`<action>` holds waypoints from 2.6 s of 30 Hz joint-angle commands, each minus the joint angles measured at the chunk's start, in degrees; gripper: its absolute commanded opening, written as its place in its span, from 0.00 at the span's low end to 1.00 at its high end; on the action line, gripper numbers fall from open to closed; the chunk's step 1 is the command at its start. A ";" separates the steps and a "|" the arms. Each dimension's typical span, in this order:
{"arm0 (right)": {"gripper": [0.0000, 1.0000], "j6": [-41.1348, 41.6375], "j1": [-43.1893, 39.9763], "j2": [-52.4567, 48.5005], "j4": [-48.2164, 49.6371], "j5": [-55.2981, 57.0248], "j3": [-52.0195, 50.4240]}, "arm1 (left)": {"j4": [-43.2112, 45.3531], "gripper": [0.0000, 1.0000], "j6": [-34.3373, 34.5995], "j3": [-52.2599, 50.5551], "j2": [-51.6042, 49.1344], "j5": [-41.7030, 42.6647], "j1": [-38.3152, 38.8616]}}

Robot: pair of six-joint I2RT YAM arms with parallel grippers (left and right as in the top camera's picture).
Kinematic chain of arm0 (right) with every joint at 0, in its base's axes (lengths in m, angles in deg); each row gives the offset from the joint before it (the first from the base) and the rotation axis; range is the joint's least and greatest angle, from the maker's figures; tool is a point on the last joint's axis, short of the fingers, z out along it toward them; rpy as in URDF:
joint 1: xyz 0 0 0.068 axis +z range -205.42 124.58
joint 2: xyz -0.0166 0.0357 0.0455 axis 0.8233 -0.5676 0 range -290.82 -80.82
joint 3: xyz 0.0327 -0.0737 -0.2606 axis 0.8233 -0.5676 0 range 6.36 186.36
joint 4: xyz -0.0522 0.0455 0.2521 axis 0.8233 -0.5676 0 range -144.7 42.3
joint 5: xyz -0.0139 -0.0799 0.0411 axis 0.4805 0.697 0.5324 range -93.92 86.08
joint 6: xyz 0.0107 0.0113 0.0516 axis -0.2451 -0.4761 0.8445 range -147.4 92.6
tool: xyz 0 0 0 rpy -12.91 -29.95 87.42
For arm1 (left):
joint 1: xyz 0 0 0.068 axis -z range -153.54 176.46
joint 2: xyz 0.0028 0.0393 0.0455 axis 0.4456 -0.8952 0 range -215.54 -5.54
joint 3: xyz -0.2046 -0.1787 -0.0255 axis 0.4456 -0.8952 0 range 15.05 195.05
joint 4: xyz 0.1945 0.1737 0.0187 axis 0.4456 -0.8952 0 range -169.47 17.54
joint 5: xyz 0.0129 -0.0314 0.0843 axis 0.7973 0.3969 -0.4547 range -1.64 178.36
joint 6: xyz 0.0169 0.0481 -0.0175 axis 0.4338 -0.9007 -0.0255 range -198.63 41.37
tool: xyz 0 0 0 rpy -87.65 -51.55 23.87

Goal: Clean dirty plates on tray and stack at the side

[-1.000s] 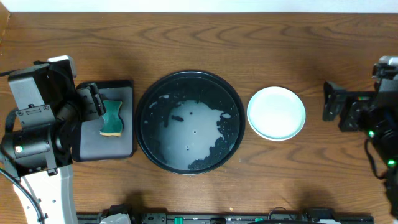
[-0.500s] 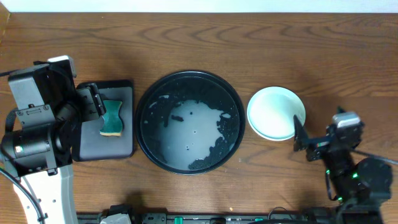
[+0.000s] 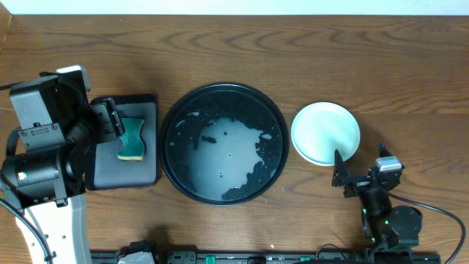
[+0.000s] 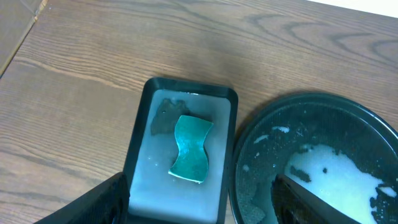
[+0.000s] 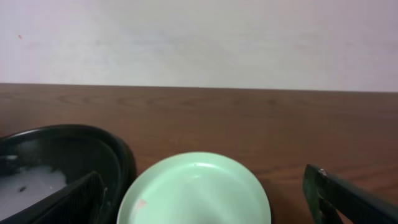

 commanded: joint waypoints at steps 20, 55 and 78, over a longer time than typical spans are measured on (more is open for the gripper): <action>0.99 1.49 0.63 4.31 -2.21 2.45 -1.79 | -0.02 0.74 -0.04 0.61 0.13 0.35 -0.11; 0.99 1.46 0.63 4.31 -2.21 2.47 -1.79 | 38.58 0.74 -0.50 -46.40 34.18 -0.09 7.52; 0.99 1.46 0.63 4.31 -2.21 2.47 -1.79 | 56.87 0.74 -11.91 -78.79 63.06 -0.15 7.52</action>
